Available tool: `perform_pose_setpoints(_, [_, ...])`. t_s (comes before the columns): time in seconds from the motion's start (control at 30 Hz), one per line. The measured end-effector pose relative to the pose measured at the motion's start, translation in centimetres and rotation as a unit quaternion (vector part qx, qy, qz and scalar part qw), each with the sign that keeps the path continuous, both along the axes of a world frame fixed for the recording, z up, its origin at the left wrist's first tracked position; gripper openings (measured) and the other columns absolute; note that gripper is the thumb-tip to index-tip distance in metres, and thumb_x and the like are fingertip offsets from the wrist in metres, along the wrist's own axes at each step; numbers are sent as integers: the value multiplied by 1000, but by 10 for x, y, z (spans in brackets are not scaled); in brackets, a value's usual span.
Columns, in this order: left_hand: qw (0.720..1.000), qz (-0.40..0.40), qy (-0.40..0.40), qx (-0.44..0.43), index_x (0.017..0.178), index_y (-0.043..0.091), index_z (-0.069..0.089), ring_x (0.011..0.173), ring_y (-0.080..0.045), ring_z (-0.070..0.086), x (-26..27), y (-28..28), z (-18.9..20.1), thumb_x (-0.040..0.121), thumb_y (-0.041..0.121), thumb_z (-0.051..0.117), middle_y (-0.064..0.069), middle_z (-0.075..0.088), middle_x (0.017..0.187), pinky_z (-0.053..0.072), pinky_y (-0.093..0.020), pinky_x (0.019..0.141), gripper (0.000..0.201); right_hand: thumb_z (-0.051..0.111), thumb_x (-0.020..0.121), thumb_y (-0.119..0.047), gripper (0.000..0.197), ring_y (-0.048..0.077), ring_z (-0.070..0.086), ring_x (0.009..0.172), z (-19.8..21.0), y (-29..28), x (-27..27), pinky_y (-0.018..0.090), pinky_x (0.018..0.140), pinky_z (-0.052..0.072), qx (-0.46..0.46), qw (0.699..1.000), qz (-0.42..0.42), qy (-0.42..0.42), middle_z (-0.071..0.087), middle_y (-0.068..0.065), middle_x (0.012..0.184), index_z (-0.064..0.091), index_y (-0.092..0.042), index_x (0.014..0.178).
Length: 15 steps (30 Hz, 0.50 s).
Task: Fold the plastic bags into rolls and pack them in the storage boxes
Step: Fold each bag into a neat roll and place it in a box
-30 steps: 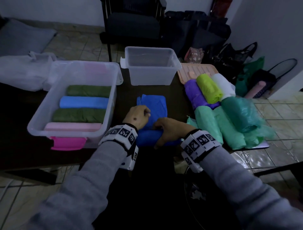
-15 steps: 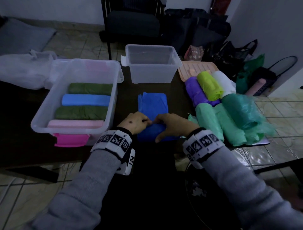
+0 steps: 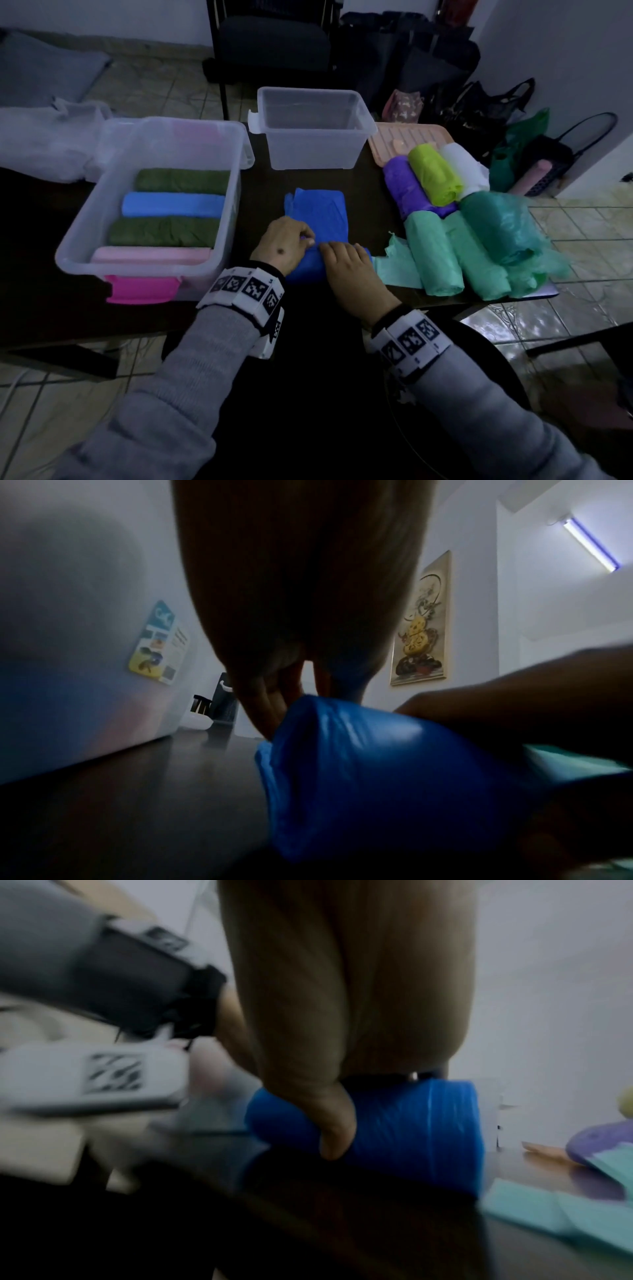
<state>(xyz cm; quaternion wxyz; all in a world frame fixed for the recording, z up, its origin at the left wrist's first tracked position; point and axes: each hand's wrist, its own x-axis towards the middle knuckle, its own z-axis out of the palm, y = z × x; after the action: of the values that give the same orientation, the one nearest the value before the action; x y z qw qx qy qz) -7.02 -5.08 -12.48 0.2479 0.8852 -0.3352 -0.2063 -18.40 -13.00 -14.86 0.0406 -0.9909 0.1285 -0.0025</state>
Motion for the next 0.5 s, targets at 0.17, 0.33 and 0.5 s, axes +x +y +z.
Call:
perform_pose_setpoints(0.17, [999,-34,28,24,121,18,62,114,-18,56,-4,8,11,93,23,55,-2,61,123,40,-27,96,29,54,88,-13,60,31,34,132,22,-20,24,40,111,22,51,982,17,181,35,13,141,27,-7,141])
perform_pose_setpoints(0.33, [991,-83,22,99,126,16,52,111,-24,56,-8,6,11,69,23,81,-7,57,123,46,-34,93,64,55,91,-18,52,31,45,124,38,-38,46,39,102,38,138,955,12,263,40,15,137,34,-7,137])
perform_pose_setpoints(0.5, [992,-73,-21,103,126,13,53,109,-30,56,-5,0,11,71,17,80,-14,56,123,48,-39,89,61,61,87,-18,54,32,50,118,38,-41,49,39,98,42,180,955,10,237,46,17,133,40,-7,136])
